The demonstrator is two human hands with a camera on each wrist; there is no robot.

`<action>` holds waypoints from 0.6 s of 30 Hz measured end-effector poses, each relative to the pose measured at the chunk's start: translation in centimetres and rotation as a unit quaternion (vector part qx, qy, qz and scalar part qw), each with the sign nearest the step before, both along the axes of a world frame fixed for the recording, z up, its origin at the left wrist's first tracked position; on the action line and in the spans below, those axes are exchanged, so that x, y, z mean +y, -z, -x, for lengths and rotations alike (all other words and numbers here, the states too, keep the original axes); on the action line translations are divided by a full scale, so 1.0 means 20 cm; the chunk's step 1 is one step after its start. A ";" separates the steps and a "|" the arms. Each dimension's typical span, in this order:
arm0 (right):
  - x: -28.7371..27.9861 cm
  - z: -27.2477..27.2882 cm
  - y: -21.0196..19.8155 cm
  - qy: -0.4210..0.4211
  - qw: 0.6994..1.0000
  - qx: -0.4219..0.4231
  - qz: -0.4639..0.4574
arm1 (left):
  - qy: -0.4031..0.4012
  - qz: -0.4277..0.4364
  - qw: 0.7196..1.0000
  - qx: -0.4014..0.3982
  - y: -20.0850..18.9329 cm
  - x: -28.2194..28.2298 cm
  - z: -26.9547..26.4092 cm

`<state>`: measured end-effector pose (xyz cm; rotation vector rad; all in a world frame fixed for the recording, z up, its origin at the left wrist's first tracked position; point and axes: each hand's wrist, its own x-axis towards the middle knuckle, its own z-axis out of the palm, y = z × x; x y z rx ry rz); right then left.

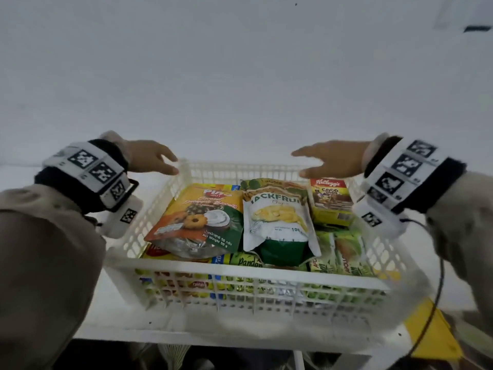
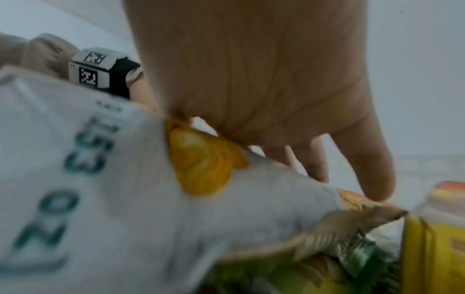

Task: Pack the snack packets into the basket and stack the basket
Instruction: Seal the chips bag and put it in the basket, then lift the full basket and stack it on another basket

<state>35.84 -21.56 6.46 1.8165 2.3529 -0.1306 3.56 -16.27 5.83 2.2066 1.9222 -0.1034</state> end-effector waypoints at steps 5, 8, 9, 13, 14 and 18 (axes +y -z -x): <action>-0.10 -0.24 -0.02 0.118 0.988 -0.097 -0.035 | -0.079 0.013 0.995 0.053 0.16 0.03 0.18; -0.13 -0.37 0.12 0.182 0.973 -0.144 -0.001 | -0.115 0.081 0.989 -0.049 0.28 0.00 0.21; -0.14 -0.40 0.17 0.195 0.970 -0.145 0.016 | -0.114 0.080 0.989 -0.059 0.31 0.00 0.20; -0.17 -0.46 0.32 0.228 0.972 -0.008 0.047 | -0.112 0.052 0.988 -0.093 0.38 -0.02 0.21; -0.18 -0.46 0.35 0.230 0.972 0.032 0.042 | -0.117 0.057 0.985 -0.109 0.39 -0.03 0.22; -0.18 -0.47 0.46 0.250 0.953 0.163 -0.047 | -0.118 0.071 0.975 -0.174 0.39 -0.08 0.26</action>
